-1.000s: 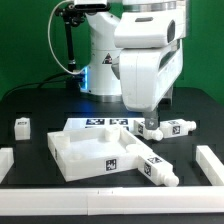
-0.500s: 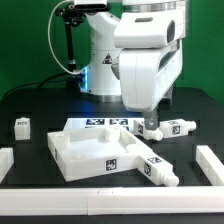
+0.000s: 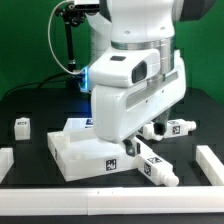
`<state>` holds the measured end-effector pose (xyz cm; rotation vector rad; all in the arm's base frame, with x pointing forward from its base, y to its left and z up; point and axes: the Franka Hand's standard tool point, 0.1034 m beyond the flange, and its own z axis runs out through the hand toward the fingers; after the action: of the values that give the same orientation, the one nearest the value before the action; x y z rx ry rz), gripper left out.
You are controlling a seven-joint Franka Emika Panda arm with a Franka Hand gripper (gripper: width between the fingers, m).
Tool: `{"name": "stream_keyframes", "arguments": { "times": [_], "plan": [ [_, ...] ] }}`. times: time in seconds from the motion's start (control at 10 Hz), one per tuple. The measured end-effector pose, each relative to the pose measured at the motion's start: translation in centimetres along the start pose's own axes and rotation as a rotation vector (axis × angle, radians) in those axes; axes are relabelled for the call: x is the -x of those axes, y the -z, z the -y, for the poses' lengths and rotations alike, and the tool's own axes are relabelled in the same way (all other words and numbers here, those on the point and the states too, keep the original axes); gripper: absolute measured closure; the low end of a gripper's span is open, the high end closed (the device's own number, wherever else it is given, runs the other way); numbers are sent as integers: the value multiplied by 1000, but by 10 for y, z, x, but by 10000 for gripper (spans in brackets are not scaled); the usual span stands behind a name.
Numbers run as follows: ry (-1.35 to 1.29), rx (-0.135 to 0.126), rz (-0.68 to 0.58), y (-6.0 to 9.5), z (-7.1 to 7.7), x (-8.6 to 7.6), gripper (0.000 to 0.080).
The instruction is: Assemble one leg
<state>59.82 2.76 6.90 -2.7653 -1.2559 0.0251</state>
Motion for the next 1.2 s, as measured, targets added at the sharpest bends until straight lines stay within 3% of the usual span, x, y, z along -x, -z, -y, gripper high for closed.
{"name": "stream_keyframes", "arguments": {
  "times": [0.3,0.5,0.8,0.9,1.0,1.2],
  "plan": [
    [-64,2,-3,-5,3,-2,150],
    [-193,8,-7,-28,23,-14,150],
    [-186,37,-41,-60,20,-12,150],
    [-176,53,-56,-63,18,-11,150],
    [-178,52,-55,-63,19,-11,150],
    [-178,52,-55,-63,19,-10,417]
  ]
}}
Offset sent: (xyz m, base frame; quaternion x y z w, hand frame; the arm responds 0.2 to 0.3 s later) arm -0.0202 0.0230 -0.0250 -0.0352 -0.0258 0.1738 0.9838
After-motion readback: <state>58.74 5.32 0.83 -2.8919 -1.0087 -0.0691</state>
